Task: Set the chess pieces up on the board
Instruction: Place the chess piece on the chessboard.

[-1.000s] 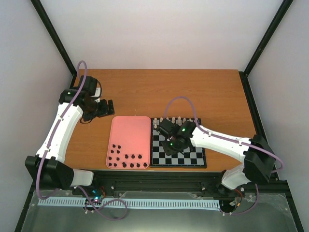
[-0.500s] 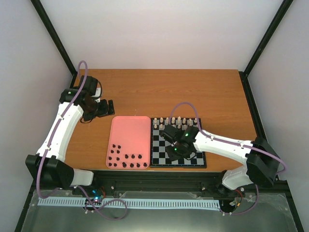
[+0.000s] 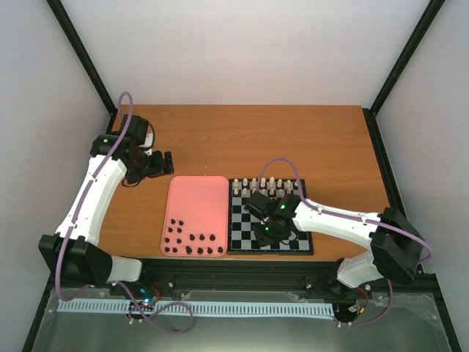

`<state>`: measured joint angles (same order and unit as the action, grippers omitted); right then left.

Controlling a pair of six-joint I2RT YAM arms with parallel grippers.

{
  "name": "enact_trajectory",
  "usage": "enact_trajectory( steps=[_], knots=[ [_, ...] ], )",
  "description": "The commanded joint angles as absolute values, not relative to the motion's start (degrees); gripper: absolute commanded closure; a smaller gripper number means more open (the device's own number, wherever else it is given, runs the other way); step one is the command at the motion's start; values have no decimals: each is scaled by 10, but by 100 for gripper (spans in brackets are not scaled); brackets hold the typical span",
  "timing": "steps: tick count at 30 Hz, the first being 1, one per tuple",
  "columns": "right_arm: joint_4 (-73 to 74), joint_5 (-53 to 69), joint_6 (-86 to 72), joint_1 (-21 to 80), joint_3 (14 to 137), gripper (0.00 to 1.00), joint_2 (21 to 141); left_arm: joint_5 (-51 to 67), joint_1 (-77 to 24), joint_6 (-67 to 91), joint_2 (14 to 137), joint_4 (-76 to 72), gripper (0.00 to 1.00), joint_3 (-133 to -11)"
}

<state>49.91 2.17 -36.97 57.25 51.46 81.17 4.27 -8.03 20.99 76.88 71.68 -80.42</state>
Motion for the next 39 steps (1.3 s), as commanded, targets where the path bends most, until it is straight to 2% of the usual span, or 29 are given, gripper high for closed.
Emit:
enact_trajectory(
  steps=[1,8,13,17,22,27,34,39],
  knots=[
    [487,18,-377,574,500,97,812,38,-76,199,772,722,0,-826],
    [484,14,-376,574,496,96,815,38,-76,199,776,722,0,-829],
    [478,18,-375,574,494,89,820,38,-76,199,779,722,0,-829],
    [479,15,-373,574,497,88,826,38,-76,198,779,722,0,-831],
    [478,17,-372,574,499,79,830,38,-76,198,779,722,0,-829],
    [484,15,-375,574,501,75,831,39,-76,198,779,722,0,-827],
    [492,23,-361,574,524,49,809,39,-76,198,776,722,0,-827],
    [526,15,-339,574,596,44,822,40,-76,198,773,722,0,-828]
  ],
)
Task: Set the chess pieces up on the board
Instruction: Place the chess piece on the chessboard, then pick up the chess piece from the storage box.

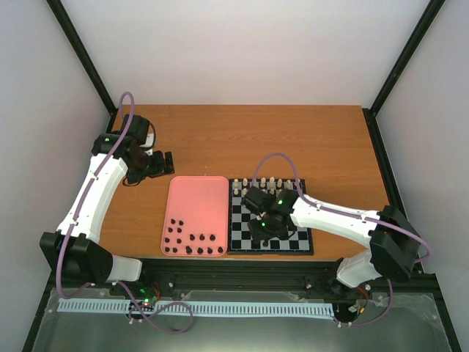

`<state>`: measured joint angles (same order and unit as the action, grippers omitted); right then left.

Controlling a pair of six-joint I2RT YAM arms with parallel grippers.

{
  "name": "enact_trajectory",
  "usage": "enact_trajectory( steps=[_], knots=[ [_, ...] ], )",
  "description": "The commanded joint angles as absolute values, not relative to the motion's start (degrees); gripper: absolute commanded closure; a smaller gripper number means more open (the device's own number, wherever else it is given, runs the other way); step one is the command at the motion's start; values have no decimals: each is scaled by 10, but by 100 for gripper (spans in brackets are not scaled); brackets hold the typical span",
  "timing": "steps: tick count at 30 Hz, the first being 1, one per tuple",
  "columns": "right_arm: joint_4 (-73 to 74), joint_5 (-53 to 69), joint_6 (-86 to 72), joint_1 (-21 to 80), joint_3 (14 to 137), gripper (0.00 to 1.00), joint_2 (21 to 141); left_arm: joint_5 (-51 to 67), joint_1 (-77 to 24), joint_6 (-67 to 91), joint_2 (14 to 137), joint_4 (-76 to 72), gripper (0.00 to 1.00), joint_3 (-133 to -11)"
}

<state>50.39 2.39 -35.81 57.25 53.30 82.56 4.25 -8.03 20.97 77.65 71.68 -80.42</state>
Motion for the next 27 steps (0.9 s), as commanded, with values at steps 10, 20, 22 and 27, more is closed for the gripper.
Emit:
enact_trajectory(
  steps=[10,20,22,27],
  knots=[
    [459,84,-277,578,718,43,924,21,-76,213,770,731,0,-818],
    [423,128,-250,607,798,47,1043,-11,-68,244,771,741,0,-808],
    [420,133,-250,617,801,48,1059,-9,-67,245,771,740,0,-806],
    [424,135,-249,627,805,49,1086,0,-66,245,770,738,0,-801]
  ],
)
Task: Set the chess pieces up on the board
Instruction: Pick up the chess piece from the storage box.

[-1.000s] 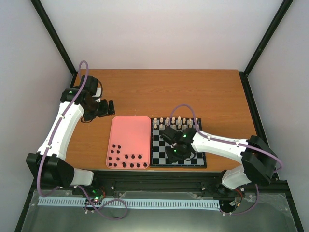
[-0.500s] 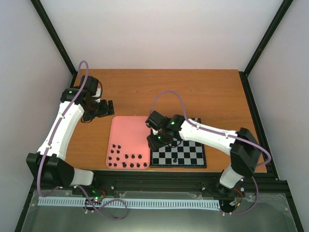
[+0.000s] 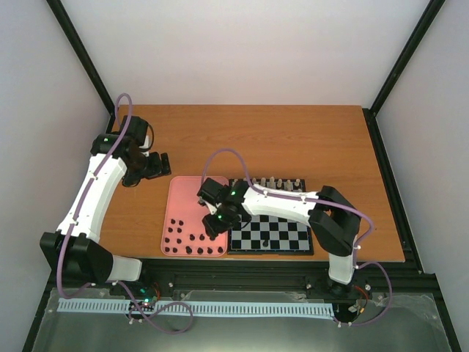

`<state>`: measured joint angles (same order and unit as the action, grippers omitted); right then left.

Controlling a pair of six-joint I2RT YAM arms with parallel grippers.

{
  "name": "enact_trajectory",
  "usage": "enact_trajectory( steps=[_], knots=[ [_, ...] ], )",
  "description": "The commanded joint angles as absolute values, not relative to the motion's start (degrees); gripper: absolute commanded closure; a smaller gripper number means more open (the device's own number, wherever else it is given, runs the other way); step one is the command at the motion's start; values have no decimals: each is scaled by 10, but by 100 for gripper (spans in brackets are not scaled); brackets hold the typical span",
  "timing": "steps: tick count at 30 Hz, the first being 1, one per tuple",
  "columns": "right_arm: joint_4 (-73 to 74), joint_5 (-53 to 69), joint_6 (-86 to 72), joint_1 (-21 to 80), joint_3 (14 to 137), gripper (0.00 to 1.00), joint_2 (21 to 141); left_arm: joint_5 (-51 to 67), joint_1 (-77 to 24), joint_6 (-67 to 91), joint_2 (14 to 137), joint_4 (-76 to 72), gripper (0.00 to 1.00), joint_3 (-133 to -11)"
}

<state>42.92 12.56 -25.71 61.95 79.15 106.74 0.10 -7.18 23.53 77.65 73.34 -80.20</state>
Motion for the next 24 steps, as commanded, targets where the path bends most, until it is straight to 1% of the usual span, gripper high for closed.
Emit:
enact_trajectory(
  steps=[1,6,15,19,24],
  knots=[
    [423,136,-247,627,805,49,1091,0,-66,245,769,738,0,-800],
    [425,137,-248,627,811,55,1114,0,-66,242,769,736,0,-799],
    [434,145,-237,627,839,60,1151,0,-66,234,775,730,0,-801],
    [442,143,-237,627,850,67,1158,-3,-66,230,777,731,0,-803],
    [451,147,-238,627,852,73,1161,-2,-67,229,775,730,0,-801]
  ],
)
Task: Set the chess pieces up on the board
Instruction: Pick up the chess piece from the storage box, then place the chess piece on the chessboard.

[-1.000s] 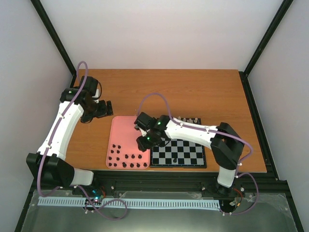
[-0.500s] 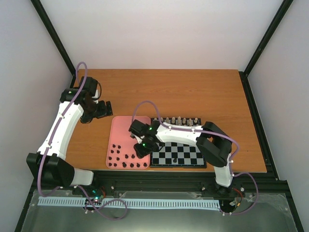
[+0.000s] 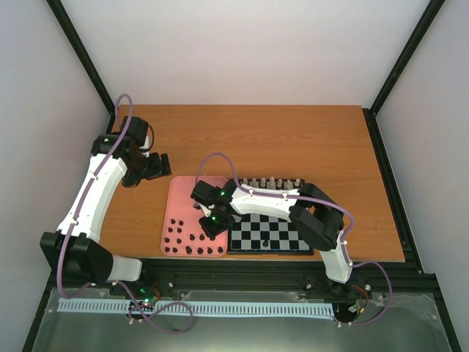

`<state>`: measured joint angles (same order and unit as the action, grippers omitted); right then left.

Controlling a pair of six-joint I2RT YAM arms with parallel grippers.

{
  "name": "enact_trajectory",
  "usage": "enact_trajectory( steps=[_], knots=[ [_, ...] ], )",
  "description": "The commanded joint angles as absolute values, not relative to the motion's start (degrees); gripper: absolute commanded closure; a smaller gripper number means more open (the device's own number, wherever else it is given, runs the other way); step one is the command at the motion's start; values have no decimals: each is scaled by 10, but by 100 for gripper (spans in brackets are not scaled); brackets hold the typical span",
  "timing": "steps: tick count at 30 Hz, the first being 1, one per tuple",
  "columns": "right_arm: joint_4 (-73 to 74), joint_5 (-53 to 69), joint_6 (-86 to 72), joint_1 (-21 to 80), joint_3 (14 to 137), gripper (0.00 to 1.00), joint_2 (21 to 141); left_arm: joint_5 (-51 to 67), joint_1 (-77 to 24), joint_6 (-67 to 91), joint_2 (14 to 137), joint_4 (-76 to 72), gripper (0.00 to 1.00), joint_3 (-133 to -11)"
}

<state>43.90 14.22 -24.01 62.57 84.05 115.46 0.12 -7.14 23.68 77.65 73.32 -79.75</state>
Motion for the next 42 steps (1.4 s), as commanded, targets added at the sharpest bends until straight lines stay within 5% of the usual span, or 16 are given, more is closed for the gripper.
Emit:
enact_trajectory(
  steps=[1,10,24,35,42],
  knots=[
    [452,147,-239,628,851,74,1160,-2,-66,229,775,729,0,-800],
    [455,150,-246,635,848,76,1163,3,-66,228,772,727,0,-795],
    [470,125,-257,640,850,94,1151,4,-66,229,752,727,0,-781],
    [526,33,-305,642,846,94,1012,8,-66,230,744,725,0,-779],
    [519,15,-345,641,698,95,914,14,-66,232,741,723,0,-779]
  ],
)
